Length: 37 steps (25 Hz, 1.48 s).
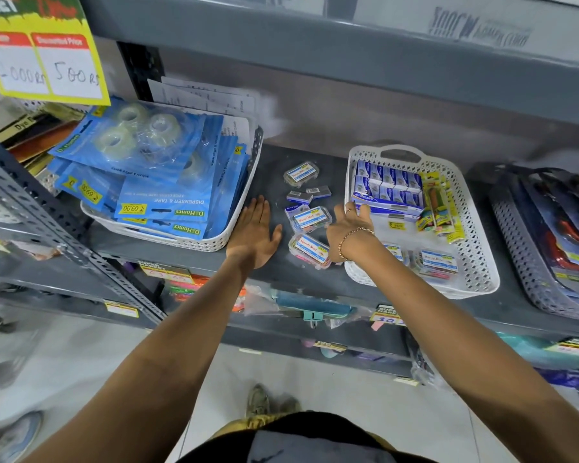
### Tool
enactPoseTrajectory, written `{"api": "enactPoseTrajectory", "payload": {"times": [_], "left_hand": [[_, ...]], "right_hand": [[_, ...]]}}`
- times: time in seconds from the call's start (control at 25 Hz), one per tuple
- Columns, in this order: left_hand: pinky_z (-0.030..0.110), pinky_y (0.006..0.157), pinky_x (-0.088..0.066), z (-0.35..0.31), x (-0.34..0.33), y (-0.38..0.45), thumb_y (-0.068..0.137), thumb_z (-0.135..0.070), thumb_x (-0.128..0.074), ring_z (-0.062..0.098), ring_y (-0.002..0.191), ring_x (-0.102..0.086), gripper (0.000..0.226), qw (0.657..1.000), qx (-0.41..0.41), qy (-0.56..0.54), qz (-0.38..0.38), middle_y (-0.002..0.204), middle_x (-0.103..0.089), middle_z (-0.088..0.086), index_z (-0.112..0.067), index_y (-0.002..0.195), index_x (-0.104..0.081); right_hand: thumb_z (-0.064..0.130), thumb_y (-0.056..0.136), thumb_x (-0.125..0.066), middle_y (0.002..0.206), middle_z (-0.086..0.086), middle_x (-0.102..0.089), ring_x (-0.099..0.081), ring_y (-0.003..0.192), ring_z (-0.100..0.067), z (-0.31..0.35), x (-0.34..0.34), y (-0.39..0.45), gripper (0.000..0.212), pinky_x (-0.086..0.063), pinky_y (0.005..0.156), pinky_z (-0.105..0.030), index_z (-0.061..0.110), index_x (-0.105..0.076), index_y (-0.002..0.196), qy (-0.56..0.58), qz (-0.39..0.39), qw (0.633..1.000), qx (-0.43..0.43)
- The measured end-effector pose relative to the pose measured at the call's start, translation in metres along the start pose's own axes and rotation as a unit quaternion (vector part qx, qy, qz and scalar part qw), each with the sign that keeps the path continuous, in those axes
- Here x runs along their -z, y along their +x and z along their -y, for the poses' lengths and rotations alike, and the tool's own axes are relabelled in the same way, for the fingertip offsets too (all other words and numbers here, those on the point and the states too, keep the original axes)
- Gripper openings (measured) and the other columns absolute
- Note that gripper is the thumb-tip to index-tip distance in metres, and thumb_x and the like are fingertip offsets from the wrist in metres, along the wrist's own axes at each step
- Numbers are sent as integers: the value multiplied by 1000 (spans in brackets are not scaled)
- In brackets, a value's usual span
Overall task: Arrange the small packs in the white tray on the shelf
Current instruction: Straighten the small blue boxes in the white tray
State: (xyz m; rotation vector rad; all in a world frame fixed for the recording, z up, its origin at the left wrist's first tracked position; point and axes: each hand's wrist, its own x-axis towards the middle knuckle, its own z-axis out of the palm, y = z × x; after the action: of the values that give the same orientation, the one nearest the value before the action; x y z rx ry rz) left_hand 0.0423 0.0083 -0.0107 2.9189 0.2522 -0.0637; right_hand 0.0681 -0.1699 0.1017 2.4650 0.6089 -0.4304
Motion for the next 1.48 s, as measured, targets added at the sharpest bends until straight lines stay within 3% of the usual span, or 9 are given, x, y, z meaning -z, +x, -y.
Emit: {"api": "enactPoseTrajectory", "payload": {"times": [0.4, 0.64, 0.72, 0.84, 0.92, 1.12, 1.24, 1.4, 1.48], "left_hand": [[32, 121, 2, -2, 4, -4, 98, -49, -20, 19, 149, 3, 70, 1000, -3, -18, -5, 162, 1, 6, -9, 152, 0], [30, 116, 8, -4, 7, -6, 99, -49, -21, 19, 149, 4, 70, 1000, 4, 7, -15, 162, 1, 5, -9, 152, 0], [31, 118, 6, -4, 7, -5, 99, -49, -20, 20, 149, 4, 70, 1000, 4, 10, -11, 162, 2, 6, -9, 152, 1], [32, 120, 3, -2, 5, -5, 99, -48, -19, 20, 149, 4, 70, 1000, -6, -5, -7, 162, 1, 7, -8, 152, 0], [33, 121, 2, -2, 5, -4, 99, -48, -19, 19, 149, 4, 69, 1000, -10, -12, -4, 162, 3, 7, -8, 152, 1], [31, 120, 5, -3, 5, -3, 99, -47, -18, 18, 149, 8, 69, 1000, -1, -1, 4, 162, 7, 6, -9, 152, 4], [31, 119, 5, -3, 5, -4, 100, -46, -18, 19, 149, 7, 68, 1000, -2, -3, 4, 162, 6, 7, -8, 152, 4], [33, 121, 2, -2, 4, -2, 99, -46, -20, 19, 149, 6, 68, 1000, -8, -18, 3, 162, 5, 7, -8, 152, 2], [33, 121, 2, -1, 4, -2, 99, -47, -20, 19, 149, 6, 69, 1000, -10, -22, 0, 162, 5, 7, -9, 152, 2]], "right_hand": [[43, 75, -69, 141, -10, -35, -25, 136, -31, -1, -10, -16, 53, -19, 110, -49, 21, -58, 122, 19, 15, 1000, 14], [27, 82, -68, 131, -11, -53, -49, 124, -31, -14, 0, -24, 53, -35, 101, -41, 12, -46, 128, 201, -123, 971, -48], [17, 84, -64, 118, -16, -63, -59, 108, -34, -29, -5, -22, 50, -44, 90, -36, 13, -42, 128, 397, -129, 907, -51], [-1, 81, -65, 97, -16, -65, -61, 79, -25, -45, -24, -20, 53, -50, 65, -28, 19, -44, 125, 706, -126, 696, -41], [-9, 79, -65, 94, -13, -62, -59, 71, -16, -51, -35, -20, 53, -52, 54, -22, 20, -45, 120, 773, -126, 621, -46], [-5, 84, -64, 97, -17, -59, -66, 58, -11, -66, -47, -7, 32, -51, 41, -12, 20, -45, 89, 830, -165, 517, -130], [3, 85, -66, 90, -13, -61, -60, 36, 4, -86, -47, 8, 30, -40, 34, -9, 18, -44, 98, 820, -187, 514, -171], [6, 77, -73, 99, -11, -69, -66, 62, -15, -107, -41, 32, 15, -57, 70, -26, 13, -60, 81, 804, -233, 477, -267], [11, 76, -74, 100, -10, -70, -62, 77, -20, -108, -33, 43, 11, -54, 73, -26, 8, -64, 74, 787, -232, 484, -304]]}}
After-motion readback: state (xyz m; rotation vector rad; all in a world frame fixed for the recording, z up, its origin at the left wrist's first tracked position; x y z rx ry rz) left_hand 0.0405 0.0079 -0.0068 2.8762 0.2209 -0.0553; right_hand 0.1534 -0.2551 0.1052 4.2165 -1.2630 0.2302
